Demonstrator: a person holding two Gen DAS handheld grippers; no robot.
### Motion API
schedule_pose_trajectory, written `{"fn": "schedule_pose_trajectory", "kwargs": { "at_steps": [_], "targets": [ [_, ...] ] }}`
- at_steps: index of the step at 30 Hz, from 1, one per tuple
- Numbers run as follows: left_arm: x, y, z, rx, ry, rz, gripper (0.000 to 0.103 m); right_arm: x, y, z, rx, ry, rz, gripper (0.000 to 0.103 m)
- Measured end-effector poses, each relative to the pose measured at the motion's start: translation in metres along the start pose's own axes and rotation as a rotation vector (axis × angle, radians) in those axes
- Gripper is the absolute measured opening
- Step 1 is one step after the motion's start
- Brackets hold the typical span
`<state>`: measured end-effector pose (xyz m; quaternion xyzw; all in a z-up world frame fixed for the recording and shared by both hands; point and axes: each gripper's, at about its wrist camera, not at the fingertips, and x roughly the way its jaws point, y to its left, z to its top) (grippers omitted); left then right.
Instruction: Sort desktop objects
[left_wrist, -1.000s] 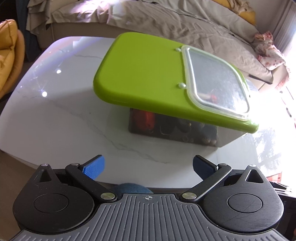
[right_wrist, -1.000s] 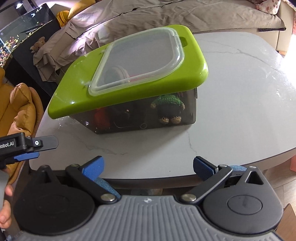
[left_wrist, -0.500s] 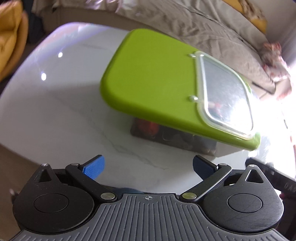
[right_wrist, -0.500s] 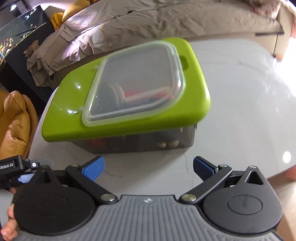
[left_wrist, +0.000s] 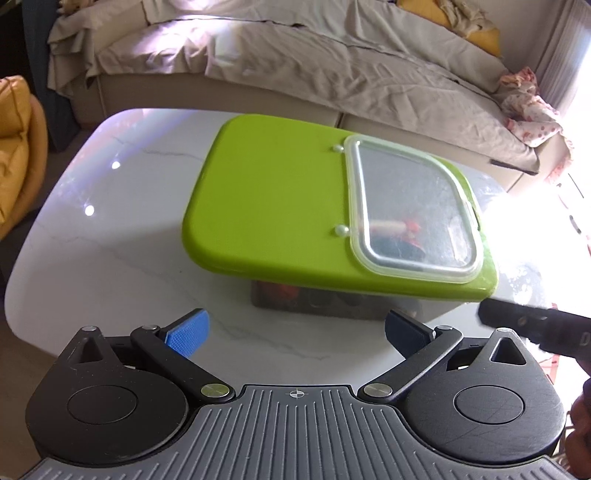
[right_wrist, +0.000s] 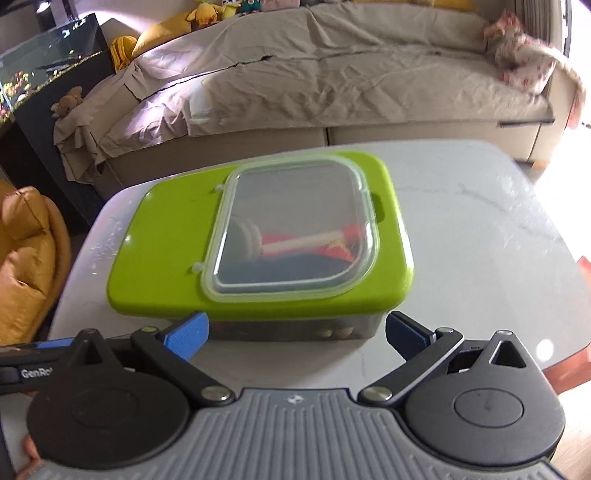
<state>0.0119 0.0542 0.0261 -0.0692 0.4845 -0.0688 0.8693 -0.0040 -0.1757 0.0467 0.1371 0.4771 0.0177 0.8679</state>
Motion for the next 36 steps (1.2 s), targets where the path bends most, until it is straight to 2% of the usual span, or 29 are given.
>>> {"fn": "schedule_pose_trajectory", "kwargs": {
  "at_steps": [1,4,7,10,18,23,36],
  "targets": [
    [0.001,0.0,0.001,-0.003,0.012,-0.006,0.103,0.003,-0.002,-0.001,0.015,0.026,0.015,0.103],
    [0.002,-0.001,0.003,-0.002,0.037,-0.011,0.103,0.009,0.003,-0.006,-0.01,0.048,-0.028,0.103],
    [-0.001,-0.004,0.004,0.029,0.015,0.038,0.103,0.005,0.015,-0.009,-0.067,0.021,-0.088,0.103],
    [-0.006,-0.001,0.008,0.026,0.007,0.034,0.103,-0.003,0.022,-0.007,-0.095,-0.02,-0.115,0.103],
    [-0.004,0.004,0.007,0.02,0.015,0.033,0.103,-0.01,0.036,-0.008,-0.129,-0.05,-0.129,0.103],
    [0.0,0.002,0.0,0.035,0.03,0.003,0.103,-0.004,0.036,-0.015,-0.128,-0.028,-0.128,0.103],
    [-0.003,0.0,0.0,0.042,0.019,0.015,0.103,-0.005,0.034,-0.019,-0.114,-0.02,-0.123,0.103]
  ]
}}
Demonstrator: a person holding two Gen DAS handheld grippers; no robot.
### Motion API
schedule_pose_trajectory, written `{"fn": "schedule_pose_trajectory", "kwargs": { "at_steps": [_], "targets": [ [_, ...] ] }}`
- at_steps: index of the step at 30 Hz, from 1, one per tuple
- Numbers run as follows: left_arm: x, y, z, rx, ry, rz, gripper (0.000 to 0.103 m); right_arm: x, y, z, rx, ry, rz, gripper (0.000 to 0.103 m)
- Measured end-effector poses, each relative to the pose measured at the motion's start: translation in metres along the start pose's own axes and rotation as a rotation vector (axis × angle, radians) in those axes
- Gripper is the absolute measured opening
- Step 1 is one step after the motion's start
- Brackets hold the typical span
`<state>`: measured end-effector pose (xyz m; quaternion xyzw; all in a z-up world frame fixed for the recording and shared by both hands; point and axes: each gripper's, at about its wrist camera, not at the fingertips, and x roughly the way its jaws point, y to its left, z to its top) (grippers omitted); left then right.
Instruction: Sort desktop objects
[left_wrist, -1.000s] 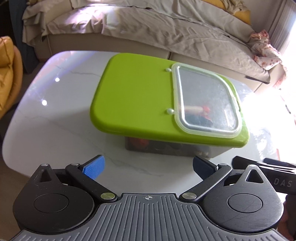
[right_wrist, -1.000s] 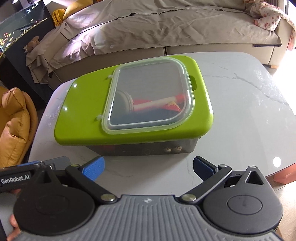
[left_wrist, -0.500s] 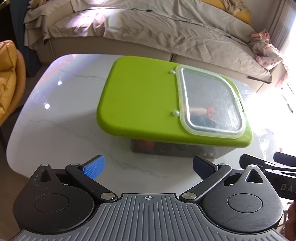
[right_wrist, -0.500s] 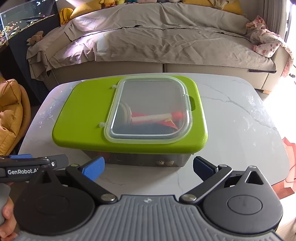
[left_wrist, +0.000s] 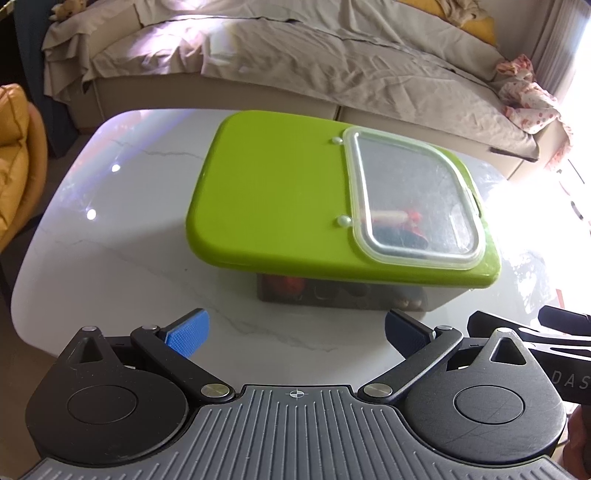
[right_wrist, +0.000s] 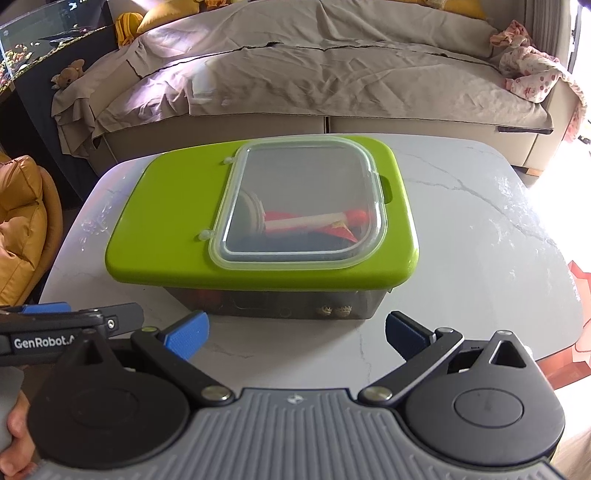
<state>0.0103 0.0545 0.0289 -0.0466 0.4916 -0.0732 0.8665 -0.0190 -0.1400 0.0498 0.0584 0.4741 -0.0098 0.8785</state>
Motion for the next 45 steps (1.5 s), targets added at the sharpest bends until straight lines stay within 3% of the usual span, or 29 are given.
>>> {"fn": "schedule_pose_trajectory", "kwargs": {
  "at_steps": [21,45],
  "targets": [
    [0.0055,0.0026,-0.0012,-0.018,0.021,-0.022,0.103,0.0021,-0.0019,-0.0004,-0.004,0.0,-0.011,0.103],
    [0.0057,-0.0028,-0.0042,-0.003,0.019,0.003,0.103,0.004,-0.0017,-0.0025,-0.005,0.013,-0.002,0.103]
  ]
}}
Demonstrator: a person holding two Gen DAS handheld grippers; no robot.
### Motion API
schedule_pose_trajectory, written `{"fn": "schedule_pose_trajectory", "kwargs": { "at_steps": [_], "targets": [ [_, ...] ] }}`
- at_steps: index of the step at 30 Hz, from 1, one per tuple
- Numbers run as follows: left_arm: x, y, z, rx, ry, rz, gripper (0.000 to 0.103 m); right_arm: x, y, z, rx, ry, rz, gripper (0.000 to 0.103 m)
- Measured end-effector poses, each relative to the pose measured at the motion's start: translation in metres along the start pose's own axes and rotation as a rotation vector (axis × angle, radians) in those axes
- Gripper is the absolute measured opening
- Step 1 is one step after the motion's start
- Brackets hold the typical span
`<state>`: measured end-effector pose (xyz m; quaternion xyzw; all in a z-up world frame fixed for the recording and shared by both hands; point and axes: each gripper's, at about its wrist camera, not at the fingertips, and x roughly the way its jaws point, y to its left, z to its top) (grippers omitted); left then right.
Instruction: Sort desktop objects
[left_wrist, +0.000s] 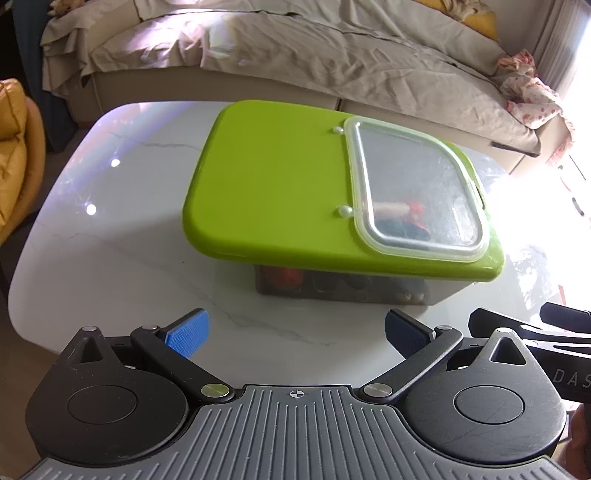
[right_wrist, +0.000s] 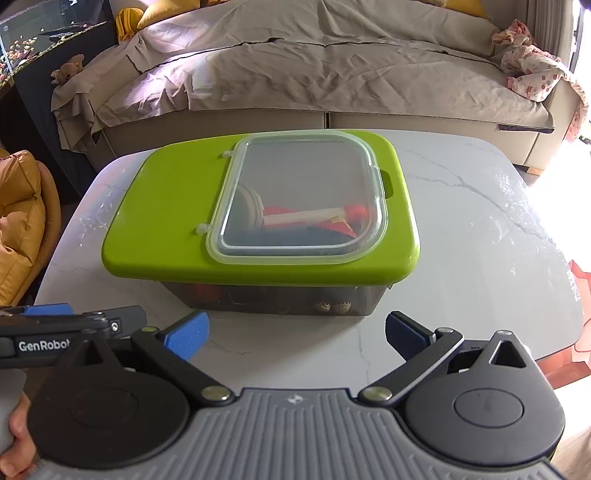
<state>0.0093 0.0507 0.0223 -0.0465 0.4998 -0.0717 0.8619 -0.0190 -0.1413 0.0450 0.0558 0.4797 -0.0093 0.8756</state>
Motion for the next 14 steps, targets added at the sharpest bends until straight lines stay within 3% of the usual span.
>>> {"fn": "schedule_pose_trajectory", "kwargs": {
  "at_steps": [14],
  "targets": [
    [0.0002,0.0015,0.0018,0.011,-0.002,0.016,0.103,0.003,-0.0014,-0.0004,0.003,0.016,0.003,0.103]
  ]
}}
